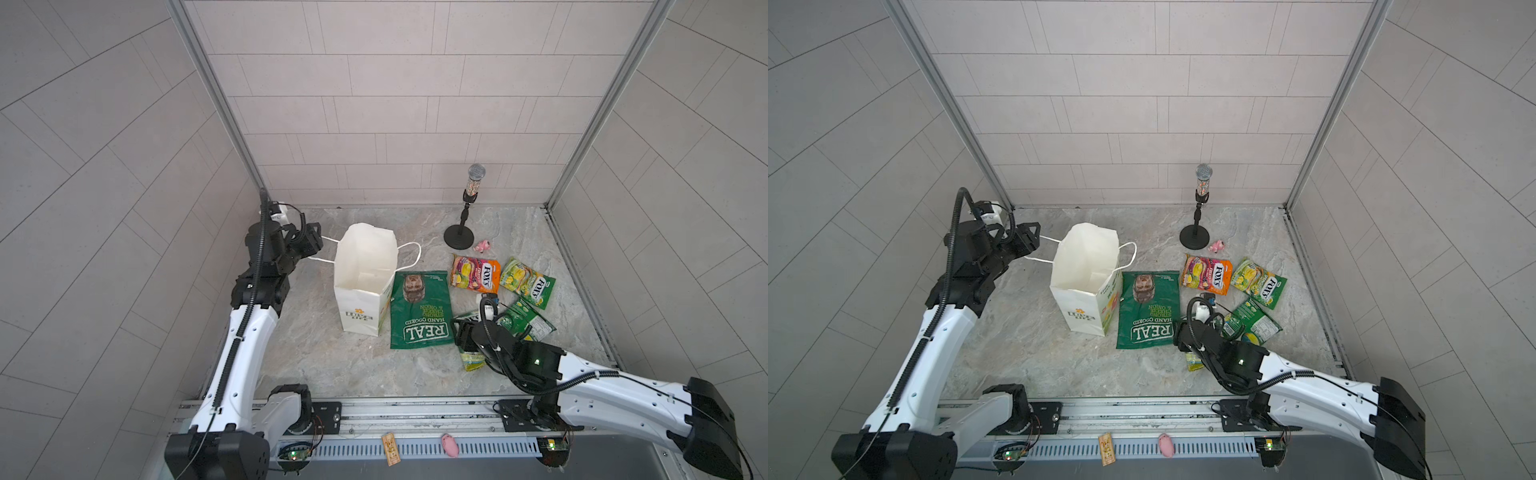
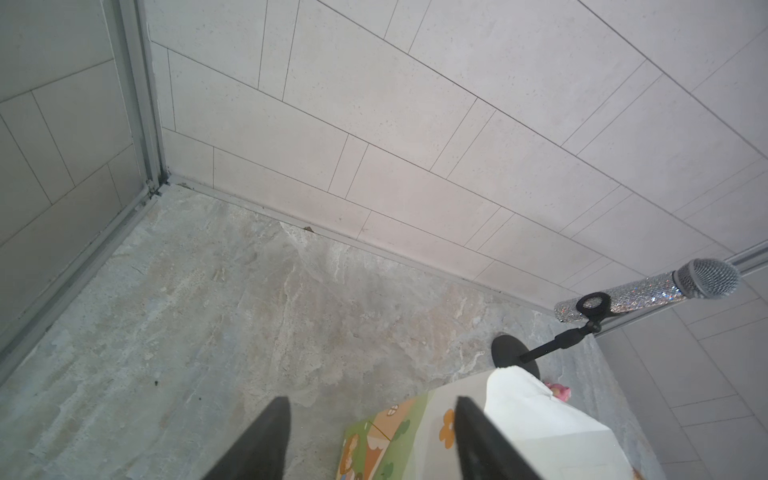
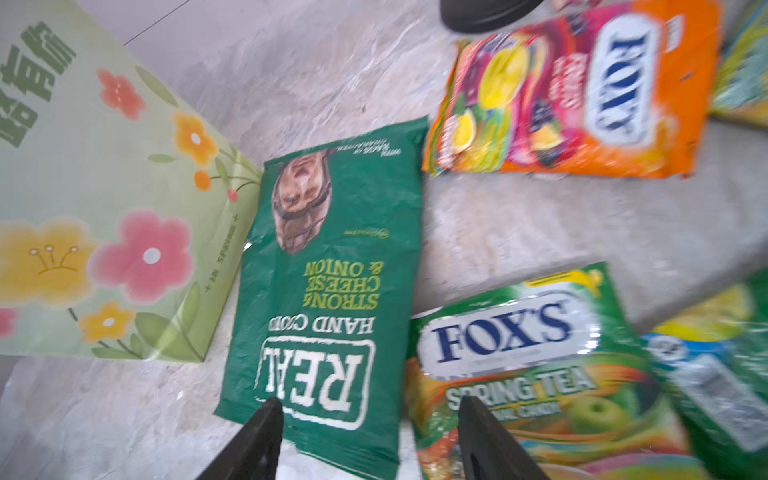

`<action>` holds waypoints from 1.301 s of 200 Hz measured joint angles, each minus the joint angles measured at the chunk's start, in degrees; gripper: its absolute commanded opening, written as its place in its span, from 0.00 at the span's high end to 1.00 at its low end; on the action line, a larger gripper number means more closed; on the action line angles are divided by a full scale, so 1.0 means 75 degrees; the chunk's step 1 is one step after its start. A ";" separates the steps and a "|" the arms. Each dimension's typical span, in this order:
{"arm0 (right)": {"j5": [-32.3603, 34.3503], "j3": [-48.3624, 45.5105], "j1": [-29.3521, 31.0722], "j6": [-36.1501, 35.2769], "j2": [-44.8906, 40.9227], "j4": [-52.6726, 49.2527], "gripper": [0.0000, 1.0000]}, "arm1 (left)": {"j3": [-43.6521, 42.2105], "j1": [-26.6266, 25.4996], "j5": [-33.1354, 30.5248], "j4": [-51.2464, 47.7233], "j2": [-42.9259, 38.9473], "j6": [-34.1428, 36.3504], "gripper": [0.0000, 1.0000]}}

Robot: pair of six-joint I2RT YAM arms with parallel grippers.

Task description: Take the snacks out of the paper bag

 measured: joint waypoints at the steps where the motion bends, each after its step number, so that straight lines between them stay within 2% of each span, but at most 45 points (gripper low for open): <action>1: 0.0050 0.0003 -0.0020 -0.0023 -0.0047 -0.0044 0.31 | 0.0003 0.0000 0.0003 0.0000 0.0000 0.0015 0.16; 44: 0.0647 0.0119 -0.1169 -0.0845 -0.0510 -0.0906 0.29 | 0.0764 0.0000 0.0125 -0.0452 0.0000 0.0166 0.04; 83: 0.0641 0.0306 -0.2702 -0.1839 -0.0484 -0.1207 0.27 | 0.1521 0.0000 -0.0265 -0.0641 -0.0207 0.0396 0.02; 99: 0.0644 0.0460 -0.3337 -0.2261 -0.0443 -0.1244 0.27 | 0.1647 0.0000 -0.0863 -0.0743 -0.0379 0.0481 0.02; 141: 0.0670 0.0973 -0.4587 -0.3223 -0.0052 -0.1239 0.26 | 0.1638 0.0000 -0.3092 -0.1288 -0.0600 0.0458 0.02; 191: 0.0956 0.1227 -0.5732 -0.3940 0.0685 -0.0845 0.25 | 0.0635 0.0000 -0.5275 -0.1684 -0.0982 0.0090 0.02; 226: 0.1227 0.1224 -0.6513 -0.4135 0.1064 -0.0361 0.24 | -0.0169 0.0000 -0.6263 -0.1868 -0.1317 -0.0449 0.02; 260: 0.1367 0.1099 -0.7187 -0.4097 0.1256 0.0134 0.24 | -0.1058 0.0000 -0.6726 -0.1929 -0.1626 -0.1253 0.03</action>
